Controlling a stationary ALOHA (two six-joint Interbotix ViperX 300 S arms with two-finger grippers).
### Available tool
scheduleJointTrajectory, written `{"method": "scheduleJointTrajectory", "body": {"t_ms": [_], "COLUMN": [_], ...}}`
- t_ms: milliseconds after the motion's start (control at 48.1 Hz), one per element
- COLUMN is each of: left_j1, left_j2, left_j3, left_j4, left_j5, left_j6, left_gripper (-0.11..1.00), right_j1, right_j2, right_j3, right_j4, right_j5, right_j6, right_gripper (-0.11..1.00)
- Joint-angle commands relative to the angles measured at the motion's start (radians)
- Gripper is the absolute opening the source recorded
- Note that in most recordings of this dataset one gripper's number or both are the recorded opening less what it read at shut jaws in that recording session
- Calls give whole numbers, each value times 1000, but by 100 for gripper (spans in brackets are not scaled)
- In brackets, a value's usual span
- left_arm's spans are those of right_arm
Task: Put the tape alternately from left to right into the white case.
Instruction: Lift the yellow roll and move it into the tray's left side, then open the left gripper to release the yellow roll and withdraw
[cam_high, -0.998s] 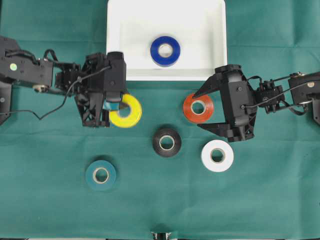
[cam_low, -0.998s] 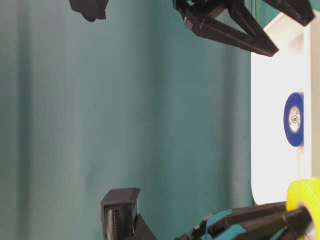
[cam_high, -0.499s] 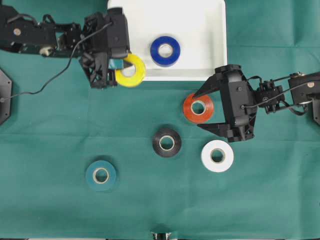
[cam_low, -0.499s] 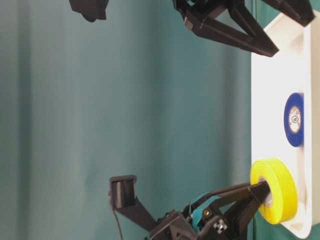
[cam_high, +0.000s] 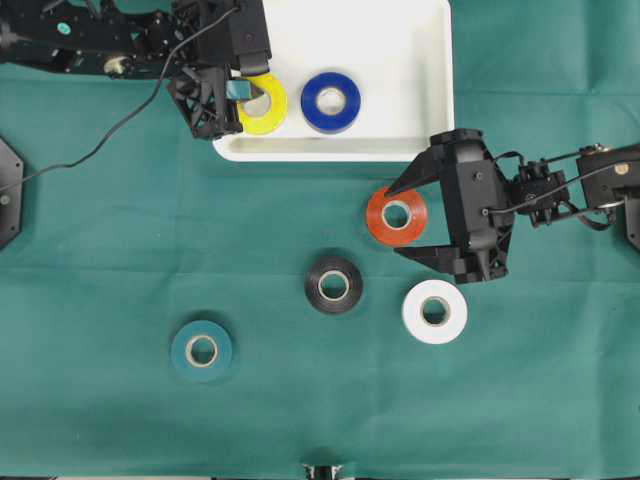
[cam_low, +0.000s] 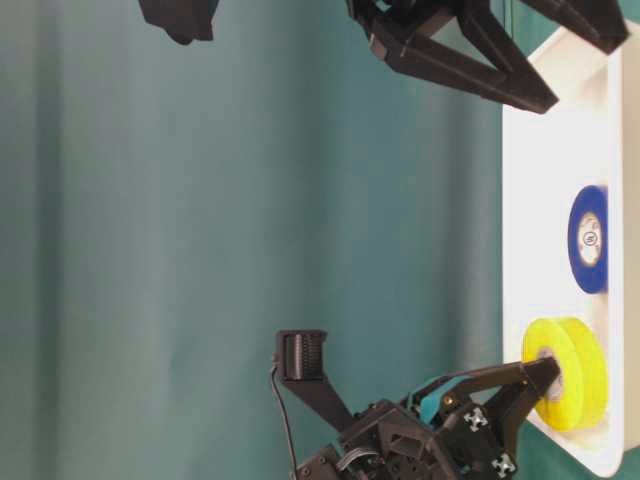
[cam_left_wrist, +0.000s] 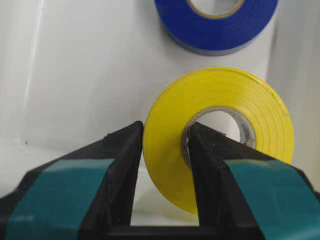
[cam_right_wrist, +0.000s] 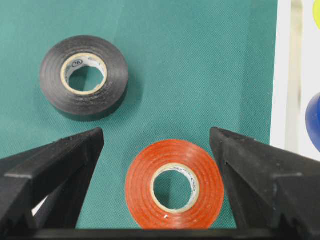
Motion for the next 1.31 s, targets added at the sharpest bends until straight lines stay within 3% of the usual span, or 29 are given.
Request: {"method": "scheduleJointTrajectory", "body": {"t_ms": [0,478,707,790,1289], "left_j1": [5,5,5,5,5], "left_j2": [-11,-9,-9,-9,-12], "left_j3": [-25,-26,-26,-26,-23], "left_j4": [2,2,2,2,2], "left_j5": [-9,-9,-9,-11,-9], "left_j6": [2,2,-2,-2,-2], "left_gripper": [27,28,88,99,100], "right_j1": [0,0,0,0,0], "right_j2": [-9,-9,-9,-9,-9], "right_j3": [-8,-6,-6,-6,-6], "right_j4": [2,2,2,2,2], "right_j5": [-11,-11,-11,-11,-11], "right_j6": [3,3,3,3,3], "right_gripper": [80,80,80,80,80]}}
